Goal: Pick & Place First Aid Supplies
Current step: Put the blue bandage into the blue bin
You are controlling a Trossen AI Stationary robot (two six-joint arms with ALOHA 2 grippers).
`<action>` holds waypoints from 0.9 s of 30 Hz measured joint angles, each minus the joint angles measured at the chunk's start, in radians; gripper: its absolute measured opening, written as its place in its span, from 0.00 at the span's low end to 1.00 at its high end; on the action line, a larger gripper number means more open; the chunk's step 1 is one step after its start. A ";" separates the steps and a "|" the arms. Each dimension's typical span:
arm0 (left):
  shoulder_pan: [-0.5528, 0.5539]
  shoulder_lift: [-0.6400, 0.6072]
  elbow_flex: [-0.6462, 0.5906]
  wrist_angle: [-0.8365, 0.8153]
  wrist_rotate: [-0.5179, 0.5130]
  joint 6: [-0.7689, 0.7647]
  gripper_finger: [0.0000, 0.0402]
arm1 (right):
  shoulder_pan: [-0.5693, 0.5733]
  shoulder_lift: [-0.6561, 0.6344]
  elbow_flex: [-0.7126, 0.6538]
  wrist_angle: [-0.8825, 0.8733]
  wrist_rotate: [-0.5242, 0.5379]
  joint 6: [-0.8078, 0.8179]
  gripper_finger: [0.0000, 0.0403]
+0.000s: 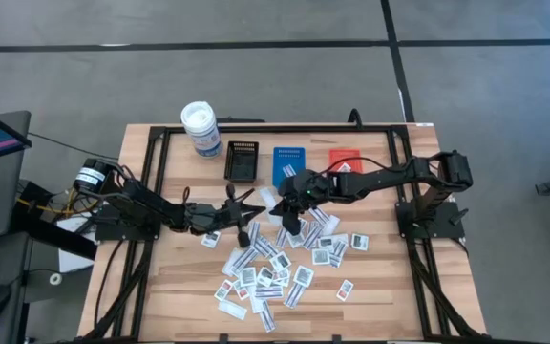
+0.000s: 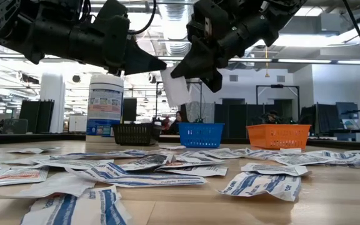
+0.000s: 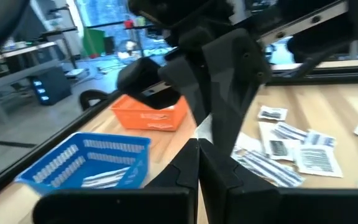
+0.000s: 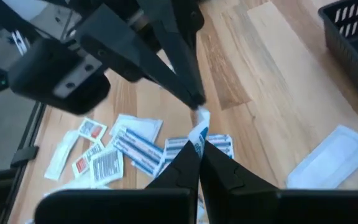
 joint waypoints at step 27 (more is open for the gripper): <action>0.048 0.000 0.000 -0.038 0.160 -0.156 0.36 | 0.029 0.000 0.000 -0.006 -0.048 -0.303 0.00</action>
